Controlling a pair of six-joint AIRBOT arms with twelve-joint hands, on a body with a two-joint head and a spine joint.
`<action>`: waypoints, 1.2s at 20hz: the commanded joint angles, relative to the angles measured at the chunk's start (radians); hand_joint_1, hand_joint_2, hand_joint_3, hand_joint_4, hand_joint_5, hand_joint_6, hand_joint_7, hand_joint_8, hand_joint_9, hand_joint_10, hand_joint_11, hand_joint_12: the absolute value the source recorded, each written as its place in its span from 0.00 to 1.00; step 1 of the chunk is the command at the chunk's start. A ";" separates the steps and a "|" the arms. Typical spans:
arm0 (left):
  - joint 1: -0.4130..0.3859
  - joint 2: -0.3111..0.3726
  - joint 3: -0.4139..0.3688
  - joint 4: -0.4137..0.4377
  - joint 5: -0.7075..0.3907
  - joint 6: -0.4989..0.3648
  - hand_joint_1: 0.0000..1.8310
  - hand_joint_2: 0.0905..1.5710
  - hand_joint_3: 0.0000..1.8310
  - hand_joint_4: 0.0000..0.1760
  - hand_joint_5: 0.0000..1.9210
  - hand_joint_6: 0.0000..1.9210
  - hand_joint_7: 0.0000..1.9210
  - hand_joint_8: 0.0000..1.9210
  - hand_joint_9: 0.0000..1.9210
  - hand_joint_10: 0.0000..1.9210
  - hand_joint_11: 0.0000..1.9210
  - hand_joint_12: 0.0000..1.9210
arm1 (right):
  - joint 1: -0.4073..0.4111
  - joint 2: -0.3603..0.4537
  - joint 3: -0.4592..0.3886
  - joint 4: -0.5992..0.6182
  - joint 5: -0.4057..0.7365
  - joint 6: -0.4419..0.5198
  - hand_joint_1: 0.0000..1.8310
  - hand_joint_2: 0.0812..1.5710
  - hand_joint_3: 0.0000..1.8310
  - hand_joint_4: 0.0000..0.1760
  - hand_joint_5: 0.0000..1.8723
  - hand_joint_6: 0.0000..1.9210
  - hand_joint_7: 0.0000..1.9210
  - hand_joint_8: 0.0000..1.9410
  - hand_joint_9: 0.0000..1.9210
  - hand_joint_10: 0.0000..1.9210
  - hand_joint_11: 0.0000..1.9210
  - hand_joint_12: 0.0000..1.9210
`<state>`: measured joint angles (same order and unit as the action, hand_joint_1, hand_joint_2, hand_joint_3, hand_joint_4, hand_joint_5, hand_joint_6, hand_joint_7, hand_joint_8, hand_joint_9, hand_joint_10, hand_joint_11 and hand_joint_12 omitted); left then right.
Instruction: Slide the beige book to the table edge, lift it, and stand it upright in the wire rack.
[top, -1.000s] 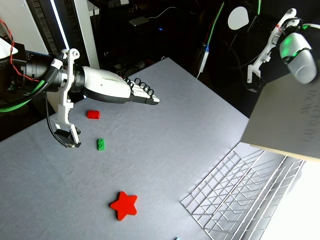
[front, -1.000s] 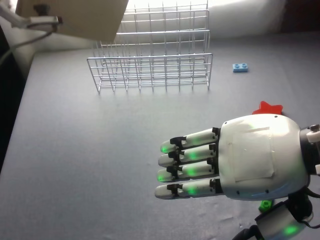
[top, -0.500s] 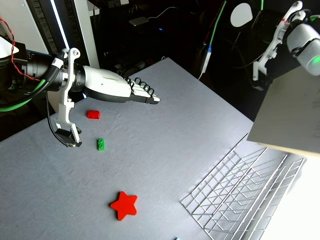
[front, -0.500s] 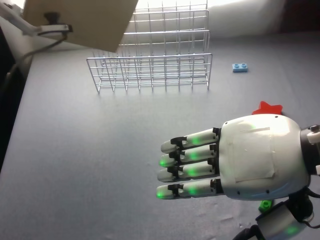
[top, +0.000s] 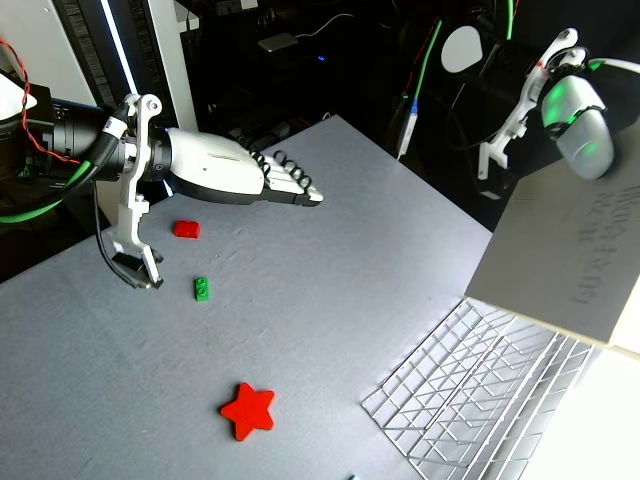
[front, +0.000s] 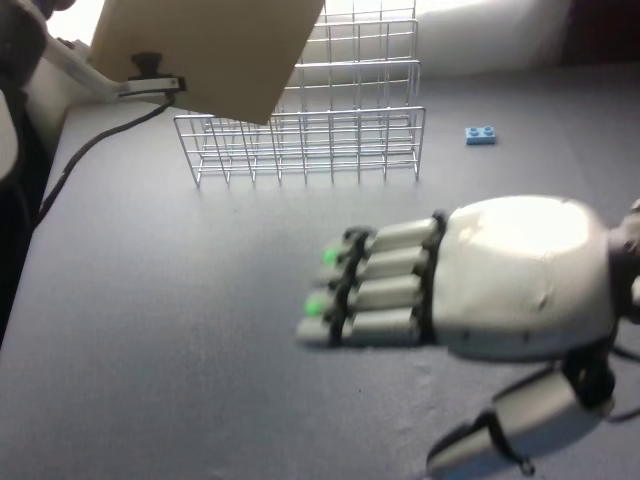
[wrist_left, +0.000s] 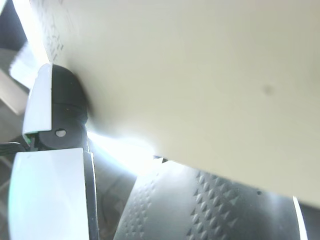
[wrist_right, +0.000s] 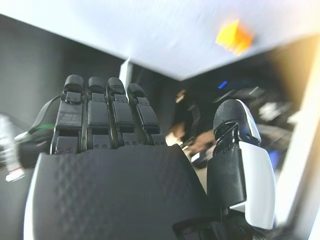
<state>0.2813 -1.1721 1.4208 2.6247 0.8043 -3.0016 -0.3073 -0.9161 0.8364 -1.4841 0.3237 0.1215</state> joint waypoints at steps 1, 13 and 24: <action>-0.004 0.005 0.012 0.007 0.152 -0.015 0.63 0.78 0.00 0.00 0.37 0.68 0.40 0.74 0.36 0.59 0.27 0.70 | 0.010 0.023 -0.005 0.034 -0.006 0.031 0.00 0.69 0.00 0.00 0.00 0.00 0.00 0.00 0.00 0.00 0.00 0.00; 0.019 -0.081 0.083 -0.027 0.224 -0.015 0.63 0.78 0.00 0.00 0.39 0.65 0.40 0.77 0.36 0.62 0.29 0.71 | -0.013 0.184 -0.061 0.034 -0.218 0.193 0.00 0.69 0.00 0.00 0.00 0.00 0.00 0.00 0.00 0.00 0.00 0.00; -0.048 -0.082 0.128 0.040 0.163 -0.015 0.63 0.78 0.00 0.00 0.37 0.68 0.41 0.75 0.37 0.62 0.29 0.71 | -0.024 0.226 -0.068 0.035 -0.469 0.344 0.00 0.69 0.00 0.00 0.00 0.00 0.00 0.00 0.00 0.00 0.00 0.00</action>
<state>0.2409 -1.2617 1.5463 2.6362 0.8440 -3.0020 -0.3412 -0.6979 0.7715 -1.4403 -0.1345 0.4603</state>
